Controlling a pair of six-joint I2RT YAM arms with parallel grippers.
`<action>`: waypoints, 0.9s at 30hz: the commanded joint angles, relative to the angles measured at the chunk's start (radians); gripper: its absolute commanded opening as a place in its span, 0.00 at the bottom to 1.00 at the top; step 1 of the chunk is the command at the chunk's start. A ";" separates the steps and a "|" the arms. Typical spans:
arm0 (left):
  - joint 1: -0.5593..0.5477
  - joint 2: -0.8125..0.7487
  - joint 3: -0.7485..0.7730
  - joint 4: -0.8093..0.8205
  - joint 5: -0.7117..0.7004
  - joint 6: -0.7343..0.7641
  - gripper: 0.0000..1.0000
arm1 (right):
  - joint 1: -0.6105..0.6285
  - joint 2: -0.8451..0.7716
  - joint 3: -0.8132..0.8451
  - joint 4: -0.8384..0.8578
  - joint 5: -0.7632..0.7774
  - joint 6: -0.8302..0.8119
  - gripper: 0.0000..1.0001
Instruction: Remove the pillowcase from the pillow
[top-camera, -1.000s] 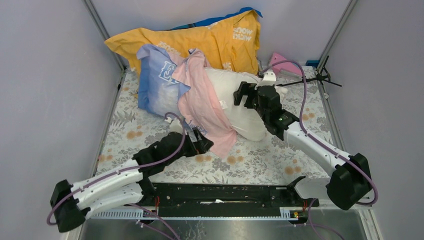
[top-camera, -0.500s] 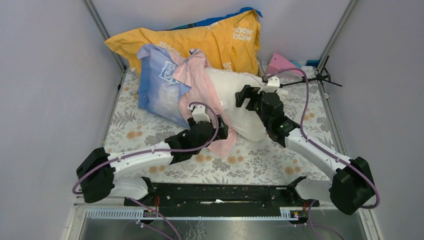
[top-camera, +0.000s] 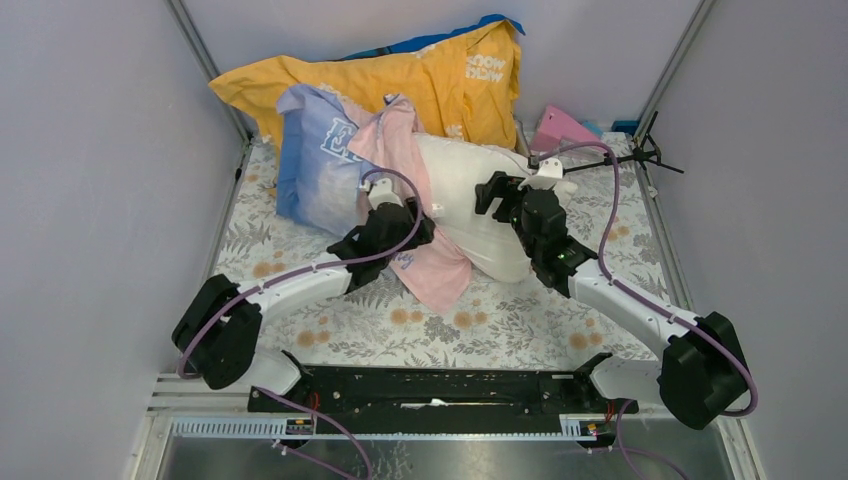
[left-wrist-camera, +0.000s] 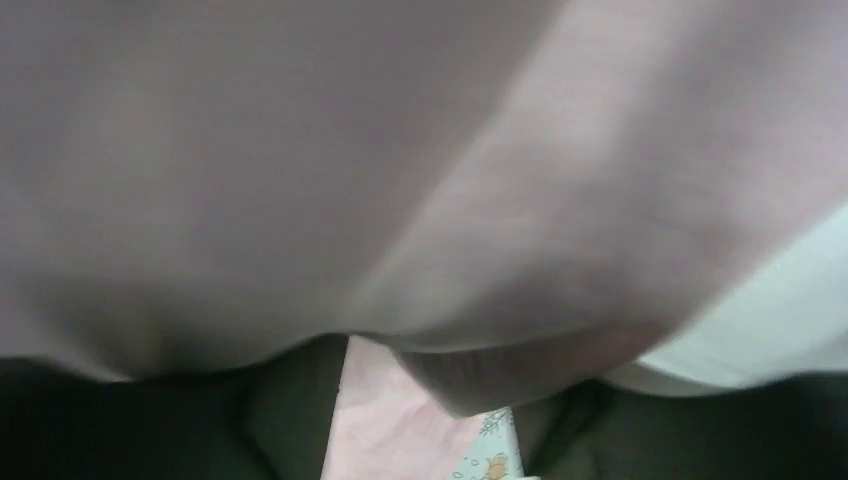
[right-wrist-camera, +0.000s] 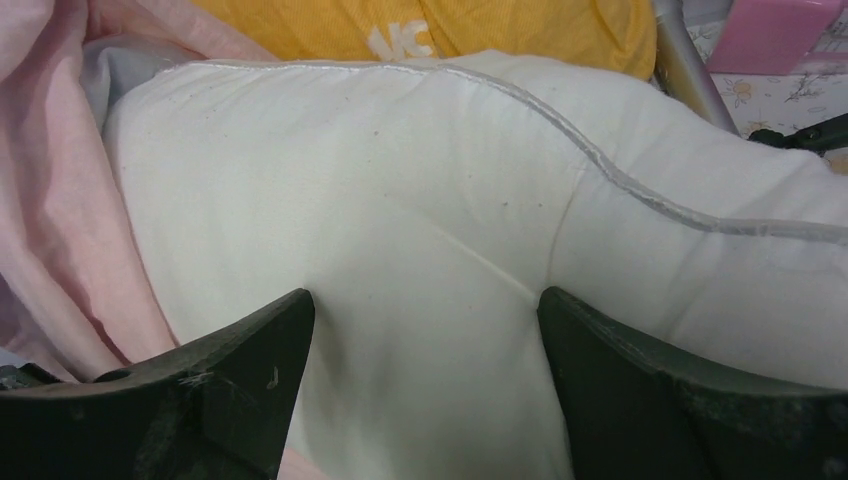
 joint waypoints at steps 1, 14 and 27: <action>0.151 -0.090 -0.119 0.080 0.044 -0.050 0.47 | -0.003 0.033 -0.033 -0.191 0.100 0.075 0.79; 0.440 -0.466 -0.296 -0.194 -0.128 -0.078 0.00 | -0.171 -0.049 -0.103 -0.211 0.076 0.230 0.00; 0.486 -0.915 -0.368 -0.444 -0.410 -0.207 0.00 | -0.240 -0.074 -0.019 -0.332 0.119 0.212 0.00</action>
